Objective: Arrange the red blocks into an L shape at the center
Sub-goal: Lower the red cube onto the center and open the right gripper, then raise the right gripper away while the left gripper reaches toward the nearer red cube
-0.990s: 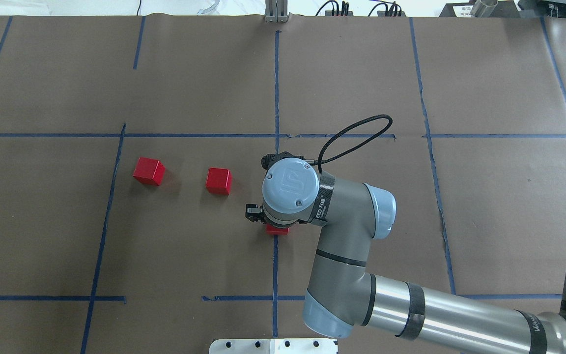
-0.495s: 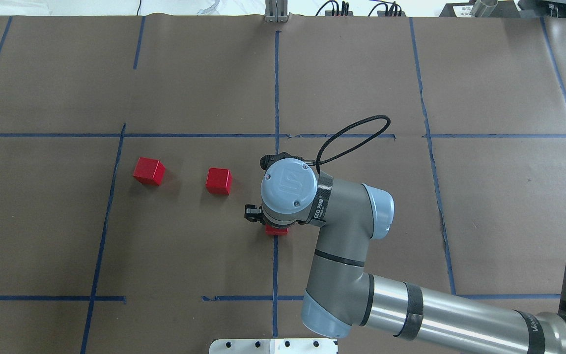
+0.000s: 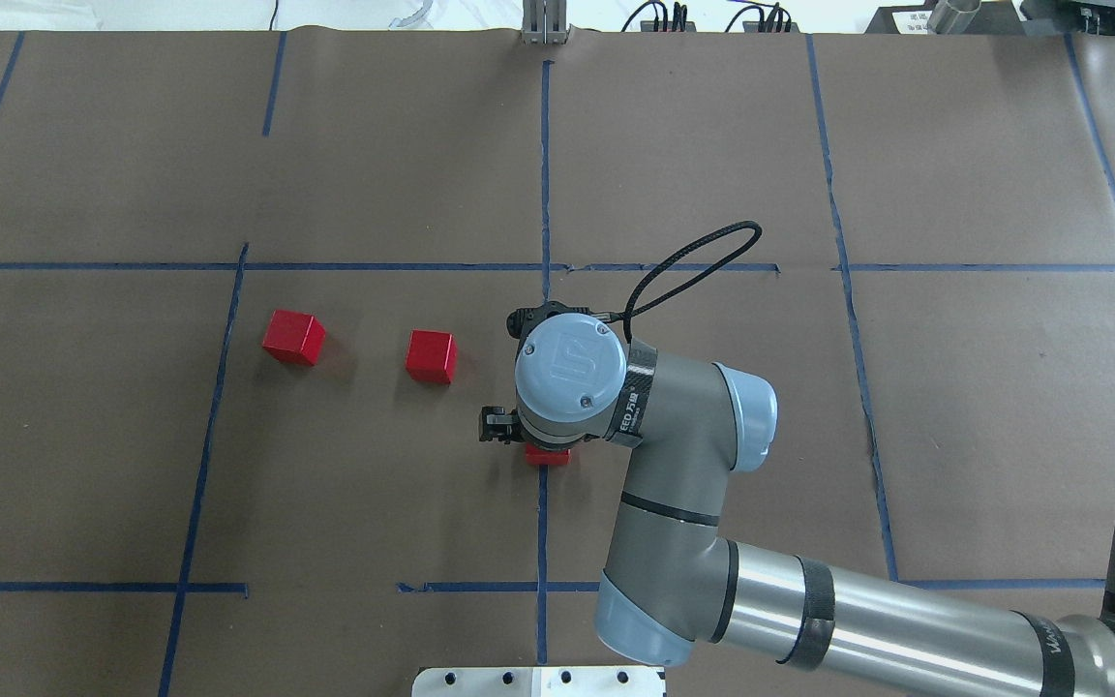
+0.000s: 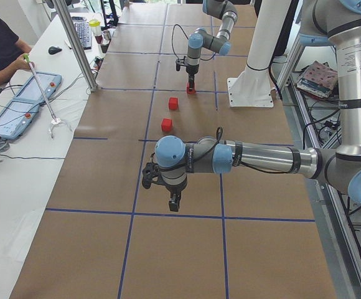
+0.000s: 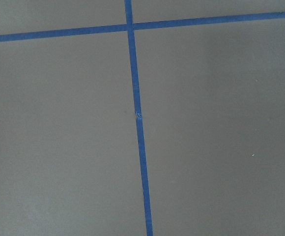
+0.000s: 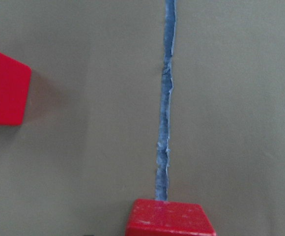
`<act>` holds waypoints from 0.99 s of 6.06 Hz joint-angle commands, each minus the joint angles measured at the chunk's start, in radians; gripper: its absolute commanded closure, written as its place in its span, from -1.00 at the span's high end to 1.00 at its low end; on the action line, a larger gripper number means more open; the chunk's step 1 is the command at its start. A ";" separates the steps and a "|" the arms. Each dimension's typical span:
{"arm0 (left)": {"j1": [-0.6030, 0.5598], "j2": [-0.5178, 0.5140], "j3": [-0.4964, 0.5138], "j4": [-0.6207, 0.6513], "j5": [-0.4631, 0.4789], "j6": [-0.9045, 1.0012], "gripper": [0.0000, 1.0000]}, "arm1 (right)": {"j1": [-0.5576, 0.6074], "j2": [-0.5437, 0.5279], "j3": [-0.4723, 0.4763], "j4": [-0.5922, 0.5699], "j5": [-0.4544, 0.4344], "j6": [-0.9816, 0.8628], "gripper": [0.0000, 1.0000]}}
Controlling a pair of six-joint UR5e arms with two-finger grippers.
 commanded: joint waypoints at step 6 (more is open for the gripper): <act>0.156 -0.014 -0.078 -0.267 -0.057 -0.208 1.00 | 0.263 -0.325 0.375 0.002 0.222 -0.001 1.00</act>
